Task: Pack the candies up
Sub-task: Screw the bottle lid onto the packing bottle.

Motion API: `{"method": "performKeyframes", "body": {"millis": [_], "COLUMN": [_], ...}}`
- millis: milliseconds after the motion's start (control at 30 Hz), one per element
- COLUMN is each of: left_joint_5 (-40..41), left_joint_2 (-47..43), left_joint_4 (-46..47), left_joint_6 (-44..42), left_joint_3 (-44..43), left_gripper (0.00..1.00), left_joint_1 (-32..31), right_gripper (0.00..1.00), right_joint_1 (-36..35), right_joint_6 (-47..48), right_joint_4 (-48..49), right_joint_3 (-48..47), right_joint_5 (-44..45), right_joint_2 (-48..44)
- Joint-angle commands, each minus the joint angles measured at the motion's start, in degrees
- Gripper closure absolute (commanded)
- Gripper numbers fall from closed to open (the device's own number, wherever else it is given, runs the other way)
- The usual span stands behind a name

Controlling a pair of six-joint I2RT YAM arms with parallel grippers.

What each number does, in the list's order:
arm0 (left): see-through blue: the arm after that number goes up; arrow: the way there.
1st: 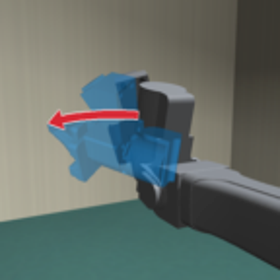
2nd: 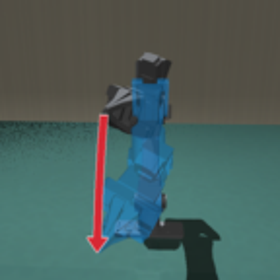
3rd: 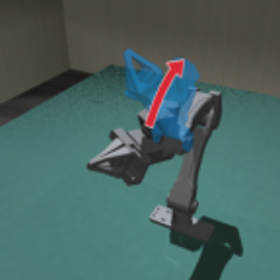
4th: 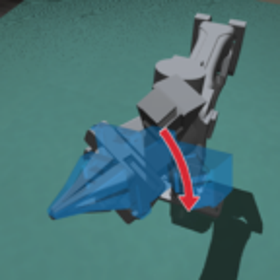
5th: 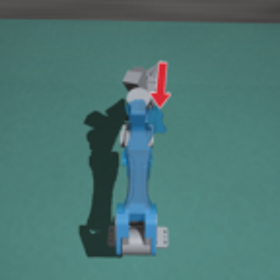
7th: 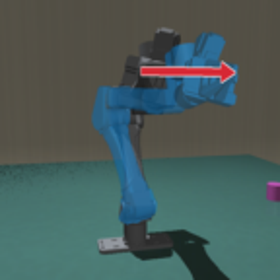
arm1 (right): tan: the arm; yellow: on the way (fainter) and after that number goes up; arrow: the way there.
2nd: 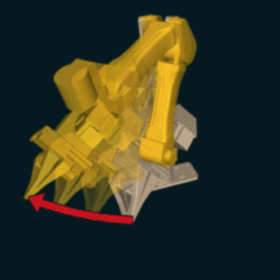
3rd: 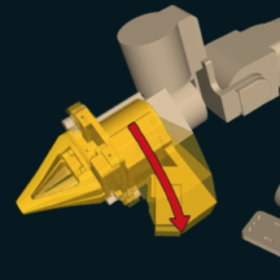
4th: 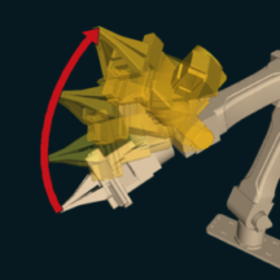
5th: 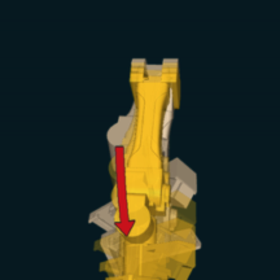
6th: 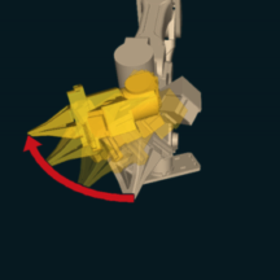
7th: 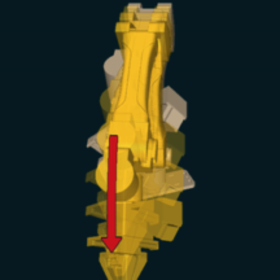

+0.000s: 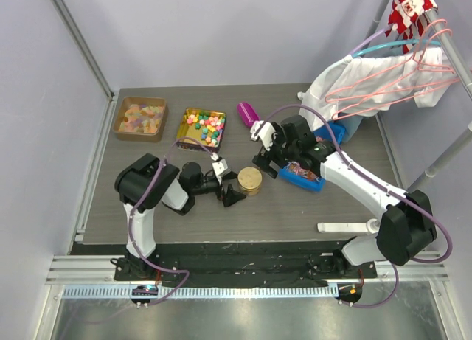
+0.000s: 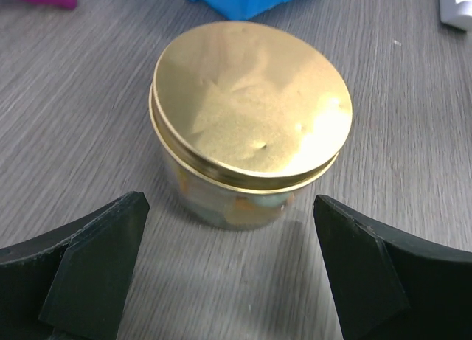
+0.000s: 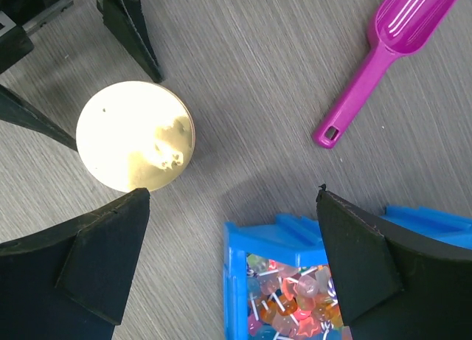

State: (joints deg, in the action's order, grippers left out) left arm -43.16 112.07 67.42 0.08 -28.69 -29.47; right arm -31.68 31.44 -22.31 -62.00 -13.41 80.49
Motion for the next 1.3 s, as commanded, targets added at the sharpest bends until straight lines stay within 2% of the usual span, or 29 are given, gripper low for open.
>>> {"method": "performKeyframes", "body": {"millis": [0,100,267,567,767,800,833,867,1200,1267], "left_joint_5": [-0.7,-1.7,-1.8,-1.0,-0.5,-0.6,-0.6,-0.7,-2.3,-2.5], "left_joint_2": [5.4,5.9,9.0,10.7,10.1,10.0,9.7,9.7,10.3,10.3], "left_joint_4": [18.8,18.9,19.3,21.3,21.3,21.3,21.3,21.3,21.3,21.3], "left_joint_6": [4.9,2.5,4.2,2.5,2.1,2.1,2.1,2.0,2.3,2.2], "left_joint_3": [-0.6,-1.2,-4.5,-4.2,-4.0,-3.8,-3.7,-3.7,-4.6,-4.7], "left_gripper": [0.0,0.0,0.0,0.0,0.11,0.09,0.03,0.0,0.0,0.01], "left_joint_1": [-2.2,-3.4,-5.1,-6.4,-6.7,-6.7,-6.7,-6.7,-6.8,-6.8], "right_gripper": [0.0,0.0,0.0,0.01,0.04,0.04,0.04,0.05,0.14,0.2], "right_joint_1": [2.1,3.6,3.7,3.8,3.9,4.0,4.0,3.9,3.9,4.1], "right_joint_6": [1.3,1.5,1.7,3.5,0.6,0.0,-0.6,-1.5,-1.6,-2.0], "right_joint_4": [-0.9,-2.4,-3.1,-6.3,-5.9,-5.1,-5.0,-5.0,-6.2,-6.2], "right_joint_3": [-0.6,-1.0,-1.7,-1.8,-1.7,-1.8,-2.0,-2.5,-3.5,-4.2], "right_joint_5": [-3.5,-4.7,-5.6,-8.4,-13.7,-15.8,-16.4,-16.6,-18.8,-20.6], "right_joint_2": [-1.9,-1.2,0.3,1.2,1.8,2.3,2.9,3.4,9.1,10.6]}}
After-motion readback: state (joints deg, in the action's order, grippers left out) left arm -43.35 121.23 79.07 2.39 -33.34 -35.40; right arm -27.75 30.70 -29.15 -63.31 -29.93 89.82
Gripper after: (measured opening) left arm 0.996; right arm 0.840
